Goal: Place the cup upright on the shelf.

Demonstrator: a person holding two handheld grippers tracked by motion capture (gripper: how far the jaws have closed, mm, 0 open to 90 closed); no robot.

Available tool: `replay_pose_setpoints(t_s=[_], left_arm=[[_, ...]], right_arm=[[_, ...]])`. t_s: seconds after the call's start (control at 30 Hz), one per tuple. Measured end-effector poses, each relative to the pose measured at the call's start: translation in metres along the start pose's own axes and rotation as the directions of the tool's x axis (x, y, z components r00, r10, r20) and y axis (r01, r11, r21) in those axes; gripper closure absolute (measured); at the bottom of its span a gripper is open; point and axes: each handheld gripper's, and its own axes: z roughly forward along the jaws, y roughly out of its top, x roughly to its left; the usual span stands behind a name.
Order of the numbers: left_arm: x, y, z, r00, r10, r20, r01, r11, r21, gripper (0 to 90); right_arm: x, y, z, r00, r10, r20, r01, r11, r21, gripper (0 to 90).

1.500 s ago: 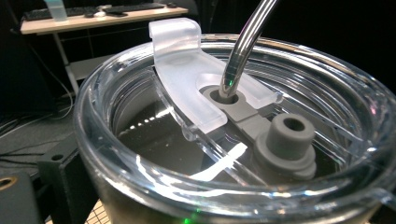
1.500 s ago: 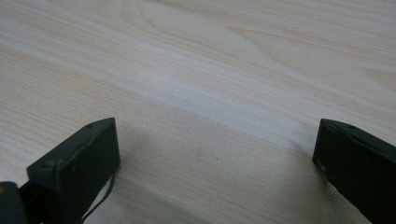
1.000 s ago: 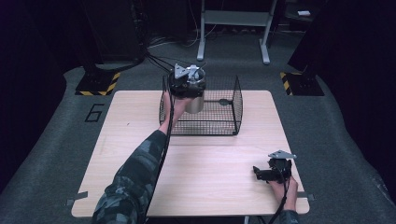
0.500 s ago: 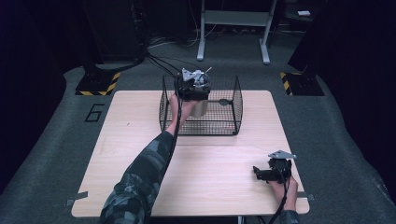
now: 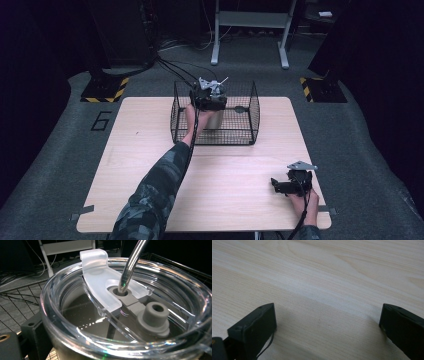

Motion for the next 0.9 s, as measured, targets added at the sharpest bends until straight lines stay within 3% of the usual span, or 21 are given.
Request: replay_pose_setpoints(t_s=[0.13, 0.2, 0.9], left_arm=[[0.0, -0.003, 0.005, 0.9999, -0.016, 0.001, 0.016, 0.9998, 0.009, 3.8], [0.001, -0.005, 0.007, 1.0, -0.002, 0.001, 0.002, 0.9994, 0.034, 3.8], [-0.003, -0.01, 0.021, 0.9994, -0.009, 0.034, 0.006, 0.9963, 0.085, 3.8]], right_arm=[[0.0, 0.0, 0.0, 1.0, 0.003, -0.002, -0.003, 1.0, 0.003, 0.6], [0.0, 0.0, 0.0, 1.0, 0.003, -0.001, -0.003, 1.0, 0.001, 0.6], [0.0, 0.0, 0.0, 1.0, -0.002, -0.003, 0.002, 1.0, -0.002, 0.8]])
